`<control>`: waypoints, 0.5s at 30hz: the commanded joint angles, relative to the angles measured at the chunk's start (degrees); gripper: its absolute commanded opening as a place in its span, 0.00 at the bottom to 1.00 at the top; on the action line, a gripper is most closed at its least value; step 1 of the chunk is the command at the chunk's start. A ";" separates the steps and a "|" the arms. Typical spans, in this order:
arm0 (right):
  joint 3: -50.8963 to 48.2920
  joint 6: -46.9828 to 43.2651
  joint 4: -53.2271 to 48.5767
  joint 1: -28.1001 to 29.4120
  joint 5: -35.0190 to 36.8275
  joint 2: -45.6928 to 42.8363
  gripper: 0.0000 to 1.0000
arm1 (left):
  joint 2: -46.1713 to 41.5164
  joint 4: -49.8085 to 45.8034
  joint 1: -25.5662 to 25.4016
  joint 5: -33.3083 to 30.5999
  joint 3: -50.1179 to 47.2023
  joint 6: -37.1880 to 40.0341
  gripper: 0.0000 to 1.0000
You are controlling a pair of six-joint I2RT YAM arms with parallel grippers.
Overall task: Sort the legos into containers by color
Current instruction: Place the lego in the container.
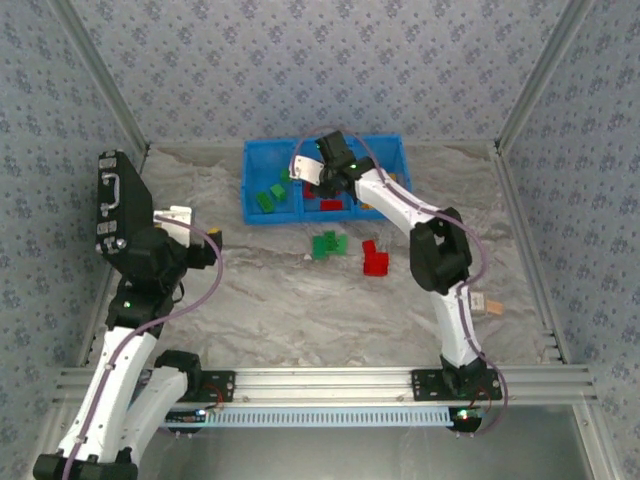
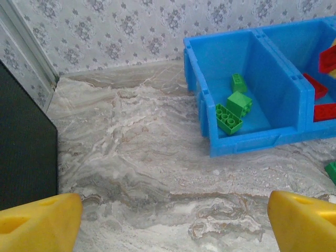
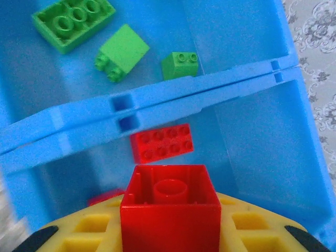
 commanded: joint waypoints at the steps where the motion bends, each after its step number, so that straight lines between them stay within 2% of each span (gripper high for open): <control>1: 4.35 3.04 0.48 -0.52 1.59 4.73 0.36 | -0.97 1.15 0.32 -0.14 1.02 0.85 0.91; 4: 6.34 5.23 1.46 -0.80 2.52 7.42 0.42 | -1.37 1.41 0.37 -0.03 0.52 0.56 0.91; 7: 6.64 6.30 1.96 -0.65 2.86 8.12 0.62 | -0.74 1.33 0.37 0.42 0.68 0.37 0.91; 8: 6.73 6.48 1.48 -0.48 2.55 8.01 0.65 | -0.39 1.24 0.37 0.53 0.85 0.41 0.91; 15: 5.69 9.13 -1.60 0.80 5.53 2.75 0.75 | 0.64 2.12 0.37 2.16 1.22 0.65 0.91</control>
